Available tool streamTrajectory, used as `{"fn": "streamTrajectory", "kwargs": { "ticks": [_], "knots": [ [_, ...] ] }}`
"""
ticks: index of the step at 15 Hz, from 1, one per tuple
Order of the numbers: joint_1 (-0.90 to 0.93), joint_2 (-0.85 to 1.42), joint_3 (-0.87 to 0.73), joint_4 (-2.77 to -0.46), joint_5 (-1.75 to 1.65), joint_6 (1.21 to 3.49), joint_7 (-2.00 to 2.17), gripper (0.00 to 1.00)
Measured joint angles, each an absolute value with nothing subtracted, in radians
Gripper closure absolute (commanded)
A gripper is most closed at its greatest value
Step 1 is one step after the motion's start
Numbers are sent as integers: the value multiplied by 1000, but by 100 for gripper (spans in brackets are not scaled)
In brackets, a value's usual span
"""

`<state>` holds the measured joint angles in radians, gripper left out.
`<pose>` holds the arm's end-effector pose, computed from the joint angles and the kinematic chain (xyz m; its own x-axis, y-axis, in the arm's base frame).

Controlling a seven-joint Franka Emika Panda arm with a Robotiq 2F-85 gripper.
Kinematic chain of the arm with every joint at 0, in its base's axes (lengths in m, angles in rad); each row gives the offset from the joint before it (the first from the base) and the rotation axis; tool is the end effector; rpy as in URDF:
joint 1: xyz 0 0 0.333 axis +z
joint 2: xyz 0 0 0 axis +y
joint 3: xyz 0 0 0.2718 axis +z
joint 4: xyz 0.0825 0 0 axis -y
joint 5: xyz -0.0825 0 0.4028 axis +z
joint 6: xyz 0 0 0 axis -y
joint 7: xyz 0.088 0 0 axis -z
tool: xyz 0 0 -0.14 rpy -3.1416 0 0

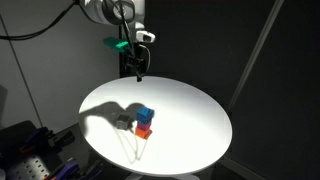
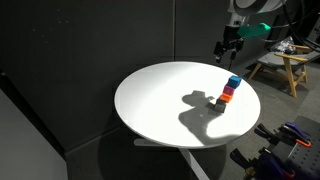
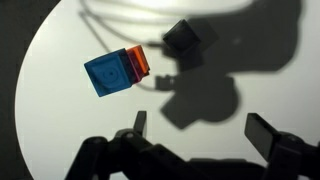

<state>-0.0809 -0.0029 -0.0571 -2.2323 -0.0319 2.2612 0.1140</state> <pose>0.5378 -0.0764 0.2867 0.9727 -0.2295 0.0342 -0.2303 -0.9729 0.0213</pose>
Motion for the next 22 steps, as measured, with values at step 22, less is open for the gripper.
{"fn": "streamTrajectory", "kwargs": {
  "ticks": [22],
  "knots": [
    [-82, 9, -78, -2379, -28, 2409, -122, 0]
  ]
}}
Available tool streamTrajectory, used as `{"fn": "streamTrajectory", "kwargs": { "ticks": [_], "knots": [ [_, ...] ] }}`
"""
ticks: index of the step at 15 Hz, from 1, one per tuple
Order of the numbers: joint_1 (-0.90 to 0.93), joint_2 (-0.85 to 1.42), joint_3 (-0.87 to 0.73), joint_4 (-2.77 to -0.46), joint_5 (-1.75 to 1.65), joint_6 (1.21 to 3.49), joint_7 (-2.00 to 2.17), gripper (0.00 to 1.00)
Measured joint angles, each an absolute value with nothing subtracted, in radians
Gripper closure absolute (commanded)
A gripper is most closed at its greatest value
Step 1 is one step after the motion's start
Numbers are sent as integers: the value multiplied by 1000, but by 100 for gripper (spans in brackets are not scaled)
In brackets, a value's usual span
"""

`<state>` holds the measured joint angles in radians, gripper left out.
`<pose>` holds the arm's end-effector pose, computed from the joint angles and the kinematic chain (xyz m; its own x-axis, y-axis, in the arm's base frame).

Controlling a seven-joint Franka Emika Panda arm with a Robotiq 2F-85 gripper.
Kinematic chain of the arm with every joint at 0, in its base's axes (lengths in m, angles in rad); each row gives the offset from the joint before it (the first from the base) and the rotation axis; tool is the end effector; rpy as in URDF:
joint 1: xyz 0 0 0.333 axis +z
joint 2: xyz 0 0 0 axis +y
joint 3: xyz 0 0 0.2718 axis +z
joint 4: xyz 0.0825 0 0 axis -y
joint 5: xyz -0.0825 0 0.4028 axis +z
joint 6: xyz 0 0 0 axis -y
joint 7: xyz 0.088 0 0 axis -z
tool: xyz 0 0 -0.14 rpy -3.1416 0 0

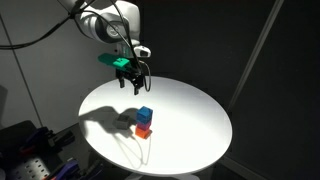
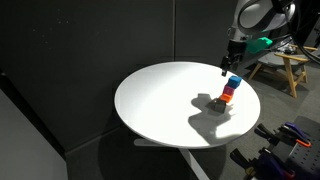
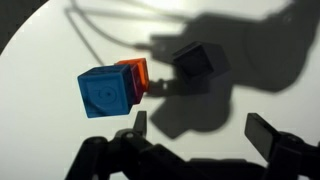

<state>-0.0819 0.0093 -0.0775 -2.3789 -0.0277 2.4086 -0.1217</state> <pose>0.5050 -0.0821 0.2285 0.9997 -0.0171 0.0177 -0.0175 -0.9996 0.0220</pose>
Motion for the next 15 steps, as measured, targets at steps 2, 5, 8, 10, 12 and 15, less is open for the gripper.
{"fn": "streamTrajectory", "kwargs": {
  "ticks": [2, 5, 8, 10, 12, 15],
  "knots": [
    [-82, 22, -78, -2393, -28, 2431, -143, 0],
    [-82, 49, -78, -2406, -28, 2461, -165, 0],
    [-82, 76, -78, -2414, -28, 2495, -172, 0],
    [-82, 94, -78, -2415, -28, 2518, -172, 0],
    [-82, 112, -78, -2416, -28, 2536, -172, 0],
    [-83, 136, -79, -2416, -28, 2558, -172, 0]
  ]
}}
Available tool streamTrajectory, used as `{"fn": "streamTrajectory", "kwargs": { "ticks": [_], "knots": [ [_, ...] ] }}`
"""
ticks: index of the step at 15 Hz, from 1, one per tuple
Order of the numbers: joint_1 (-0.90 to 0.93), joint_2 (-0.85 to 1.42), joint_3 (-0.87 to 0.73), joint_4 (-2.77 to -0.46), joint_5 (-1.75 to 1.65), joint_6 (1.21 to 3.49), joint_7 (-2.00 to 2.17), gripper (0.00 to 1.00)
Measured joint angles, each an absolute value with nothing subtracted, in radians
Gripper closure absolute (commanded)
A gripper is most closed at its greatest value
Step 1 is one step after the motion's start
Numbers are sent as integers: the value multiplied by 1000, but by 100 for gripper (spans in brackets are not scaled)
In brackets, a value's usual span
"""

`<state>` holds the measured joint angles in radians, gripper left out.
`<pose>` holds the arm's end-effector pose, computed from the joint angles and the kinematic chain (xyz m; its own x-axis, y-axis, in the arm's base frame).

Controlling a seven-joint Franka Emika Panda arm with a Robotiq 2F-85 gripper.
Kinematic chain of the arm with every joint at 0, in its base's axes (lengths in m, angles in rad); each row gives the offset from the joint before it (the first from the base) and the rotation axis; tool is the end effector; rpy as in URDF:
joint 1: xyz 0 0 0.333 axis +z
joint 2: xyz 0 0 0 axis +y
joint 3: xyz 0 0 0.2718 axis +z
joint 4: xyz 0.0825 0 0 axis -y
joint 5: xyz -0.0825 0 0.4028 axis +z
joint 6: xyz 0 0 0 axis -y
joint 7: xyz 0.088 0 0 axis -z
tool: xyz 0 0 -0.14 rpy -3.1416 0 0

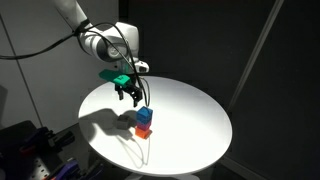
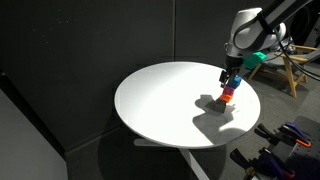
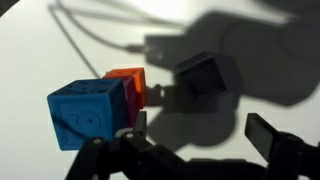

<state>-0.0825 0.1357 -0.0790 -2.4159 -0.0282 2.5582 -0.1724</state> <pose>0.4934 -0.0820 0.1631 0.9994 0.0352 0.0020 0.0351 -0.9990 0.0271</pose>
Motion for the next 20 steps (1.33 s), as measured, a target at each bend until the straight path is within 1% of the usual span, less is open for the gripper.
{"fn": "streamTrajectory", "kwargs": {
  "ticks": [20],
  "knots": [
    [-95, 251, -101, -2405, -46, 2658, -172, 0]
  ]
}}
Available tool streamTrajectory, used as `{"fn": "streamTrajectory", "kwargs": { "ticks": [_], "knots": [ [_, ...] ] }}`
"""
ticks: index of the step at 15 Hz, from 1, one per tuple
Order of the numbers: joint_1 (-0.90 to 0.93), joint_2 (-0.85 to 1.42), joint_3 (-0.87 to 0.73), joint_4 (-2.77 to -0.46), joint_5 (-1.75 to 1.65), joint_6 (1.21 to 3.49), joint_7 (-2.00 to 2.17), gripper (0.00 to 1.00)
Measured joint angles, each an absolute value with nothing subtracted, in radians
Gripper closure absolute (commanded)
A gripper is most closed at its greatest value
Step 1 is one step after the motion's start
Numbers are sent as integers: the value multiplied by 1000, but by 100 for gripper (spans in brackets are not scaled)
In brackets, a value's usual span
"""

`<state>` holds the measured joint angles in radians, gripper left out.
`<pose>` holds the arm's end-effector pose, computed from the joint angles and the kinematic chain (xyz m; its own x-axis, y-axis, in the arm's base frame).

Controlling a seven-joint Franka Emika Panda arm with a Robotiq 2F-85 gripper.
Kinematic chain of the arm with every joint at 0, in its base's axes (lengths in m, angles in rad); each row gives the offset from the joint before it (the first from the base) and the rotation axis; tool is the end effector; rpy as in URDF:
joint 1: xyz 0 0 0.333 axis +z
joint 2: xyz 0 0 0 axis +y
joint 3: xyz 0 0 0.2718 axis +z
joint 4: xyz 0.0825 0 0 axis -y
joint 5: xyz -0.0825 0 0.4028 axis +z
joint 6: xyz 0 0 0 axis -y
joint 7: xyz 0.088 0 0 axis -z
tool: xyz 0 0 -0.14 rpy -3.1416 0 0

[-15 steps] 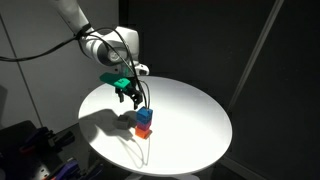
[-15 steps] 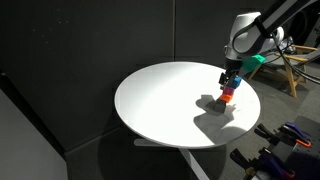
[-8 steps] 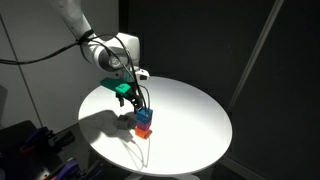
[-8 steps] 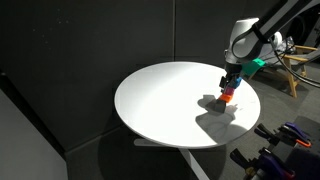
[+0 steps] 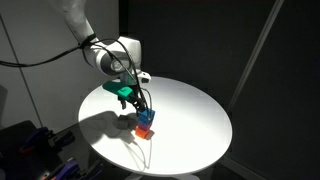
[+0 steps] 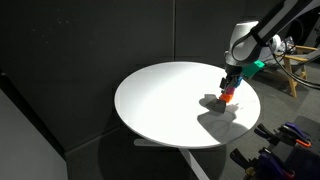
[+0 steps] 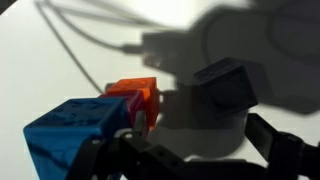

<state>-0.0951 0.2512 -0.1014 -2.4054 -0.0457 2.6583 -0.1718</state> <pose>0.4866 -0.1002 0.1187 0.9998 0.0188 -0.0065 0.0191 -0.9988 0.0461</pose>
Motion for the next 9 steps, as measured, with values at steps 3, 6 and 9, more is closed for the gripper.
{"fn": "streamTrajectory", "kwargs": {
  "ticks": [3, 6, 9],
  "knots": [
    [-95, 253, -107, -2403, -52, 2661, -172, 0],
    [-96, 255, -113, -2398, -52, 2661, -172, 0],
    [-106, 260, -118, -2387, -52, 2661, -171, 0]
  ]
}}
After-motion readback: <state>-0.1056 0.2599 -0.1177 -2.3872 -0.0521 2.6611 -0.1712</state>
